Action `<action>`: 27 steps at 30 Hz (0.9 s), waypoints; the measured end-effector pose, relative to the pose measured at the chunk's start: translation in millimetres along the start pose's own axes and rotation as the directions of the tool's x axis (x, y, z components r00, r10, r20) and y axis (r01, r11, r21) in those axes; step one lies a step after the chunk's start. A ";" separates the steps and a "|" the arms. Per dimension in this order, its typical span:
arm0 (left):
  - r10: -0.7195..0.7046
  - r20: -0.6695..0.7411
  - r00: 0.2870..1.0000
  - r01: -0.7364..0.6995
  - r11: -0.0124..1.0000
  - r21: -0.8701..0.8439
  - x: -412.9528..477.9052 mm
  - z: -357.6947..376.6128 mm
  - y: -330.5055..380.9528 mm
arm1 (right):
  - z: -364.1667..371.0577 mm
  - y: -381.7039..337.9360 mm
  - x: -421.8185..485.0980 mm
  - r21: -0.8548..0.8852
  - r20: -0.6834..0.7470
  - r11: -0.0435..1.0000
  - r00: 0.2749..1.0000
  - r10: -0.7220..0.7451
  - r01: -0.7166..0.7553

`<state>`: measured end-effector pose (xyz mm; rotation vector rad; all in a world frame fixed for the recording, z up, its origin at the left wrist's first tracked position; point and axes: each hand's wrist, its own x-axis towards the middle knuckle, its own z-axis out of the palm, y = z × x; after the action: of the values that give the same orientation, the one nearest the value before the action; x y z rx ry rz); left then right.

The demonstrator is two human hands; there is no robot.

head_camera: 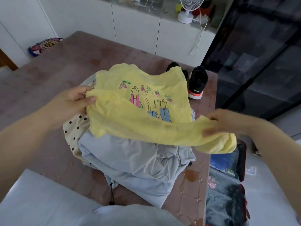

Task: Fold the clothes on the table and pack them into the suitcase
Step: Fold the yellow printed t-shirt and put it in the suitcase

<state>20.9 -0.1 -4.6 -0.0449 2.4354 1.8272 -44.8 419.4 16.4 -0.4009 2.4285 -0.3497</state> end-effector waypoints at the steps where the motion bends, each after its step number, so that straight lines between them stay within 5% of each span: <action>1: 0.016 -0.061 0.998 -0.015 1.000 0.011 13.2 1.2 4.8 | -14.7 -3.6 14.3 -0.058 -0.042 0.998 0.999 -0.002 0.000; 4: 0.064 -0.264 0.962 -0.071 0.997 -0.016 61.0 -1.3 15.7 | -56.8 -21.4 60.2 -0.070 -0.334 0.997 0.942 0.011 -0.036; 8: 0.082 -0.473 0.877 -0.069 0.997 0.045 132.4 -21.4 26.7 | -88.7 -43.1 126.3 0.042 -0.671 0.999 0.741 0.029 -0.001; 11: -0.032 -0.397 0.917 0.137 0.961 0.240 162.9 -24.5 17.0 | -67.2 -52.0 153.6 -0.073 -0.660 0.996 0.746 -0.089 0.054; 13: -0.011 -0.350 0.937 0.202 0.832 0.516 153.0 -13.7 8.7 | -36.9 -51.0 158.8 -0.173 -0.560 0.977 0.803 -0.204 0.127; 16: 0.278 -0.135 0.951 -0.071 0.623 0.779 106.8 6.6 -11.0 | 15.4 -30.2 155.1 -0.248 -0.307 0.954 0.920 -0.244 0.171; 18: 0.341 0.045 0.939 -0.220 0.497 0.840 79.1 14.5 -34.7 | 44.4 -12.5 148.9 -0.197 -0.219 0.973 0.962 -0.164 0.121; 22: 0.299 0.211 0.931 -0.308 0.330 0.892 63.1 15.9 -73.6 | 60.9 9.4 148.5 -0.192 -0.322 0.981 0.942 -0.096 0.035; 27: 0.429 0.205 0.879 -0.358 0.311 0.881 68.4 -3.2 -64.1 | 53.8 15.7 135.9 -0.330 -0.368 0.944 0.923 -0.114 -0.015</action>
<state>-42.1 -18.8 -71.5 0.6431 3.3237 0.2377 -115.0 375.8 -105.1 -0.5866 2.8771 -0.0399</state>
